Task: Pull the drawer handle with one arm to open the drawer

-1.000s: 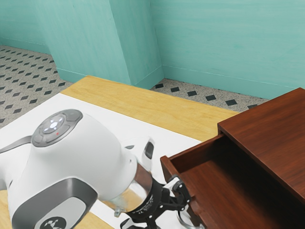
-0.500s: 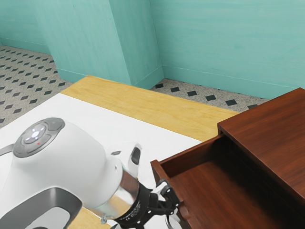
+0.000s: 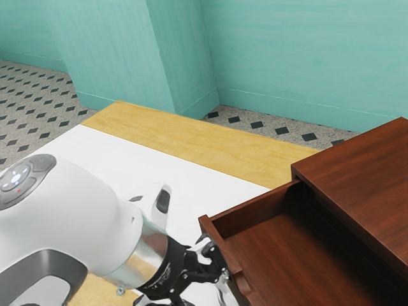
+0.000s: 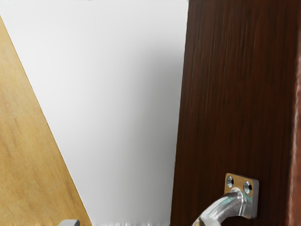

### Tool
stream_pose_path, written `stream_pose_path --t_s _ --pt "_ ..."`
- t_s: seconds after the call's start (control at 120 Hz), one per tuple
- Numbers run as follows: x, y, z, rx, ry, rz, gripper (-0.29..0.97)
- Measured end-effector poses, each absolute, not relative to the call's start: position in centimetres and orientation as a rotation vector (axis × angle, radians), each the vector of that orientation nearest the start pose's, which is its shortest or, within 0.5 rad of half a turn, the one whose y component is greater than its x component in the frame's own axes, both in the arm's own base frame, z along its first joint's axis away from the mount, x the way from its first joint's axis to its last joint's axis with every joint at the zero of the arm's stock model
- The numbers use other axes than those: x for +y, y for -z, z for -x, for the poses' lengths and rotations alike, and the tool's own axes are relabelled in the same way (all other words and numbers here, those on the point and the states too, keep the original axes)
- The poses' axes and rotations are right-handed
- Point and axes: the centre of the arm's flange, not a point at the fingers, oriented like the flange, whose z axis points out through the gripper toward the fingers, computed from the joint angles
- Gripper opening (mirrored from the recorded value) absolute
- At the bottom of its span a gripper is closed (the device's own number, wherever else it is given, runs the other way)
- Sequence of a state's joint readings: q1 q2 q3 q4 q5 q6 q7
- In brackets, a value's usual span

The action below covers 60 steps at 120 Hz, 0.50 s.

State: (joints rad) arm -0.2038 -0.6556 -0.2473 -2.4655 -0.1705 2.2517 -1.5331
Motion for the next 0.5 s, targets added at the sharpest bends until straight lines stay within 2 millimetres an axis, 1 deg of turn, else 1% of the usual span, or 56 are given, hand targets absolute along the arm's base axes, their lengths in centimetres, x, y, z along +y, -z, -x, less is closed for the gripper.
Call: stream_pose_path --t_s 0.2,0.25,0.283,0.325,0.358,0.408,0.45,0.5 --pt "-18.3 -57.3 -33.9 -1.960 0.456 2.912 0.36" --pt "-17.6 -58.0 -33.9 -1.985 0.452 2.909 0.36" --pt "-17.1 -58.9 -33.9 -2.005 0.449 2.906 0.37" --pt "-16.6 -61.0 -34.3 -2.027 0.446 2.910 0.41" --pt "-16.3 -63.4 -35.3 -2.046 0.436 2.908 0.45" --pt "-16.0 -65.8 -37.8 -2.056 0.380 2.887 0.50" --pt "-16.1 -67.0 -40.2 -2.051 0.321 2.864 0.53" --pt "-16.1 -67.6 -43.0 -2.046 0.252 2.828 0.56"
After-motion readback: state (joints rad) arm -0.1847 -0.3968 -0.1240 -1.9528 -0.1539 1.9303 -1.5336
